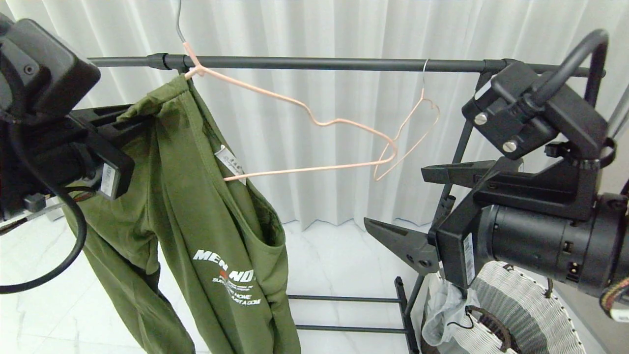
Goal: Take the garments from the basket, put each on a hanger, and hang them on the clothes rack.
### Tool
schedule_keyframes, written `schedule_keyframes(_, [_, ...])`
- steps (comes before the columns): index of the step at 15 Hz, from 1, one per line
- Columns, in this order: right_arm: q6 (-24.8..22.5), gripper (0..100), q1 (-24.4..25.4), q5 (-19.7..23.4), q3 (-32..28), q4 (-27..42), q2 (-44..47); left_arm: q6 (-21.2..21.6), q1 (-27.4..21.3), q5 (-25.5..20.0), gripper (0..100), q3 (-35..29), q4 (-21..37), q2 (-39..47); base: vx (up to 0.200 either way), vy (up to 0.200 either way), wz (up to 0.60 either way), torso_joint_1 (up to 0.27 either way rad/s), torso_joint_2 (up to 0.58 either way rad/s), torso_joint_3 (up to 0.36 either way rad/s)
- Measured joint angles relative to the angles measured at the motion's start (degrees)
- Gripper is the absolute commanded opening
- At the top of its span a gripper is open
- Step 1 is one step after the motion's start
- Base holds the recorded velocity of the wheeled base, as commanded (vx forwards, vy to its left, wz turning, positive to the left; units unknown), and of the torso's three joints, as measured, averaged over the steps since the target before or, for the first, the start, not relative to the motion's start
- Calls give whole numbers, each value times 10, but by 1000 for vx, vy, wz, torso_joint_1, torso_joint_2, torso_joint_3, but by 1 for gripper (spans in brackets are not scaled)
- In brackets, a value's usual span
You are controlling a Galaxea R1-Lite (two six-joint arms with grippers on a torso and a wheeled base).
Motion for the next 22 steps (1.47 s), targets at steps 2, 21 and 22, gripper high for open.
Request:
schedule_keyframes(2, [30, 100, 11, -1, -2, -8, 15, -19, -6, 3, 0, -13, -1, 9, 0, 0, 0, 0, 0, 0])
schedule_keyframes(21, [133, 100, 6, -118, -109, -142, 276, -48, -45, 0, 0, -33, -3, 18, 0, 0, 0, 0, 0, 0])
schedule_keyframes(22, [133, 100, 4, -129, -102, -142, 277, -48, -45, 0, 0, -33, -3, 18, 0, 0, 0, 0, 0, 0])
